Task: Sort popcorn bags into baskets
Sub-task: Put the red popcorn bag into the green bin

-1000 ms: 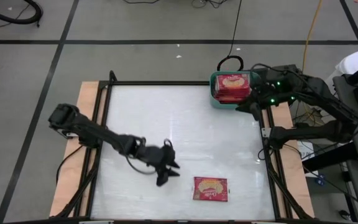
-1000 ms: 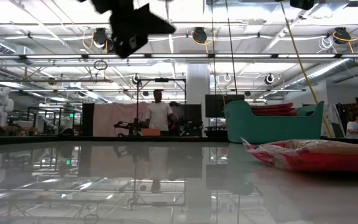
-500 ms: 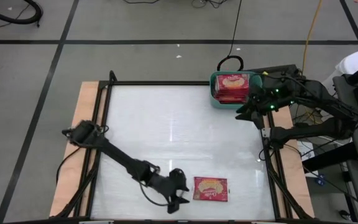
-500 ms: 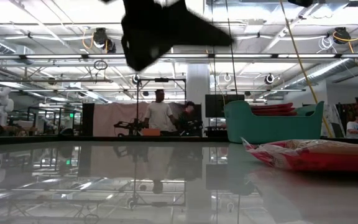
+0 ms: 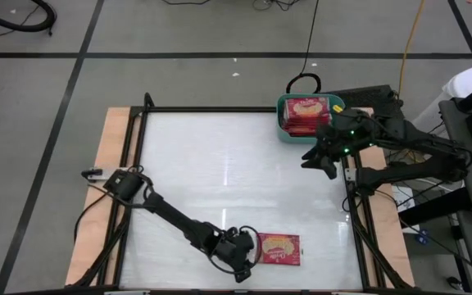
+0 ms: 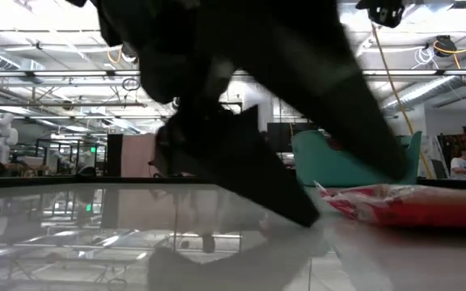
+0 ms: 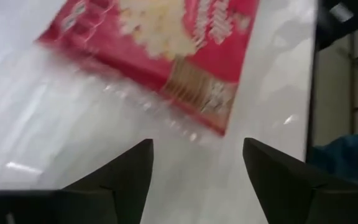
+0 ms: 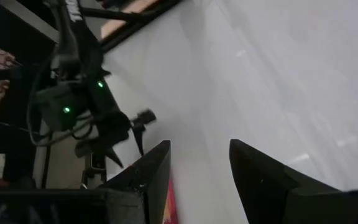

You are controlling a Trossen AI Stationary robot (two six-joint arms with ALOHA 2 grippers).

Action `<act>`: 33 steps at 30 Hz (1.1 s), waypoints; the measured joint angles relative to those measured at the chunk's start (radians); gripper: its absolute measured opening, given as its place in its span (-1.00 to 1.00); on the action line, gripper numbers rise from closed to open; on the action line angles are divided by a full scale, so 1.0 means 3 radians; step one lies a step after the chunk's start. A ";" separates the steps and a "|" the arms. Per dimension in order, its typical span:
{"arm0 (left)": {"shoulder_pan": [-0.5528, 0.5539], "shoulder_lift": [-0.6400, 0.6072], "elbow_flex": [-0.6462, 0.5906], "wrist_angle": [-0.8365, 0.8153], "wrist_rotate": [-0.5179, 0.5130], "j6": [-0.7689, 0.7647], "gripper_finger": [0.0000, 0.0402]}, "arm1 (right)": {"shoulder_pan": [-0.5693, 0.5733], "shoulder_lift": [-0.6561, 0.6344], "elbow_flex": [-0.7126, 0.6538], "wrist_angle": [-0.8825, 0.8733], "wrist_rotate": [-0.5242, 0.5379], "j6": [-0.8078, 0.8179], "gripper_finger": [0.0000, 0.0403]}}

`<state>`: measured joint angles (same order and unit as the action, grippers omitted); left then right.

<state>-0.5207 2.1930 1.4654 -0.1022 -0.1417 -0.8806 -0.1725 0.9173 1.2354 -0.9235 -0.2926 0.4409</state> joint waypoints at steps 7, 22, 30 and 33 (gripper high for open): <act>0.0079 0.0143 0.0001 0.0493 0.0102 0.0115 0.15 | 0.0043 -0.0003 -0.0153 0.0431 -0.0002 0.0028 -0.23; 0.0440 0.0026 -0.0020 0.0089 0.0324 0.1116 -0.97 | 0.0043 -0.0003 -0.0179 0.0547 -0.0005 0.0146 -0.23; 0.0792 -0.0467 -0.0025 -0.0599 0.0276 0.1855 -0.98 | 0.0046 0.0182 -0.0178 0.0508 -0.0185 0.0420 -0.23; 0.0943 -0.0643 -0.0025 -0.0709 0.0294 0.2158 -0.99 | 0.0058 0.0385 -0.0179 0.0388 -0.0269 0.0550 -0.23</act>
<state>-0.2378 2.0002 1.4578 -0.3149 -0.0536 -0.2331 -0.1550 1.0327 1.1816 -0.8070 -0.3734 0.6059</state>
